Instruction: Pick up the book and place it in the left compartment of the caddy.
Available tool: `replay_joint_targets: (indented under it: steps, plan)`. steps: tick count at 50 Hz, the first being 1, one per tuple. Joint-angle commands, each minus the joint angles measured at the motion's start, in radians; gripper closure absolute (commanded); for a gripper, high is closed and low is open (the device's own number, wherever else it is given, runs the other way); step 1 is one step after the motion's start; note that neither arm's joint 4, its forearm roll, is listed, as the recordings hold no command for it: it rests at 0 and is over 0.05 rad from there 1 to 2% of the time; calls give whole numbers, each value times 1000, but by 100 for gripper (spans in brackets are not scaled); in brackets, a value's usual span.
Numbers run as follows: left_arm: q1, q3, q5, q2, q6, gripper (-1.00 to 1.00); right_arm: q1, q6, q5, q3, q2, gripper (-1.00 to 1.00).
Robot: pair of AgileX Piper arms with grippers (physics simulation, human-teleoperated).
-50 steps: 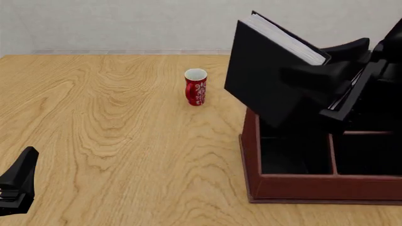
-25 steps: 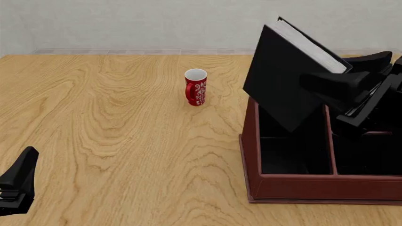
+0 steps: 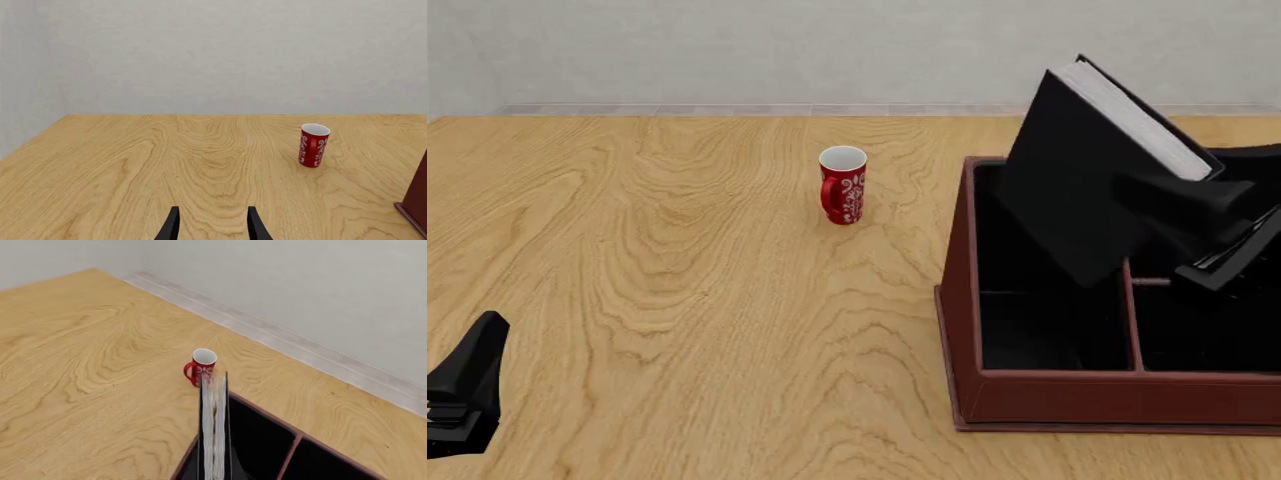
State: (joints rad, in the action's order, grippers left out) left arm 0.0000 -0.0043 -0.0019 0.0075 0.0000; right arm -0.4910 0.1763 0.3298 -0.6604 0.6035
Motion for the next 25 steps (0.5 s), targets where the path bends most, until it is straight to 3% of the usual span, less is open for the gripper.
replay_joint_targets:
  steps: [1,25]
  plan:
    - [0,0,0,0,0,-100,54,4,-11,26,-40,100]
    - [0,0,0,0,0,-100,100,-48,-111,139,-40,100]
